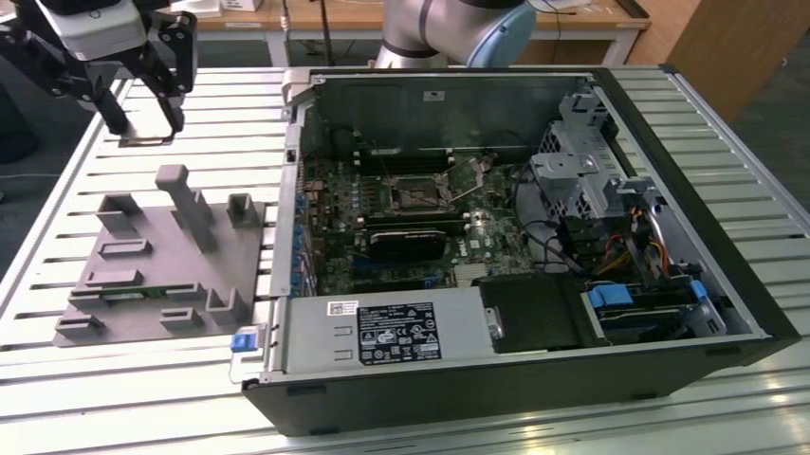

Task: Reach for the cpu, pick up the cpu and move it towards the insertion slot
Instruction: 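Pick up the cpu and move it towards the insertion slot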

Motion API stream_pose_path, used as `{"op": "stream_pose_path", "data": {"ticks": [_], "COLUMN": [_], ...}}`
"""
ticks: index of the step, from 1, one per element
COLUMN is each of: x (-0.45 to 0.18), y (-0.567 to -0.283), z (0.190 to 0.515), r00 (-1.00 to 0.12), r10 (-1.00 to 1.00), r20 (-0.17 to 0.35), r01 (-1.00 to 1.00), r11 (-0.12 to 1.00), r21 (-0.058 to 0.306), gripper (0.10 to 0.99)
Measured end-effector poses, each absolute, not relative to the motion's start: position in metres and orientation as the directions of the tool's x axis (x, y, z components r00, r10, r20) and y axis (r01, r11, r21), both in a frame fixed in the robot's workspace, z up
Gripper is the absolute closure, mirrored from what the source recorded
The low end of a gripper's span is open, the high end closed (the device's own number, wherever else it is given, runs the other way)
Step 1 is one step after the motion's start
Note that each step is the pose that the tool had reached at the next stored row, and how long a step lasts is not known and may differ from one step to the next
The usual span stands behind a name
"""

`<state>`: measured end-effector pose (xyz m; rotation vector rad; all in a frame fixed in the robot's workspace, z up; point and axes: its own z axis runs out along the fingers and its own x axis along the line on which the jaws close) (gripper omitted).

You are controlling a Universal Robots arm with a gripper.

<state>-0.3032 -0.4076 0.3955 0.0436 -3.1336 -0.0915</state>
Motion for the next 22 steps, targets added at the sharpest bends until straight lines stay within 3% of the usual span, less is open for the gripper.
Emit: {"op": "stream_pose_path", "data": {"ticks": [22], "x": [-0.287], "y": [-0.408], "z": [0.395], "r00": [-1.000], "r10": [-0.028], "r20": [0.006], "r01": [-0.028], "r11": [0.998], "r21": [0.058], "gripper": [0.557]}}
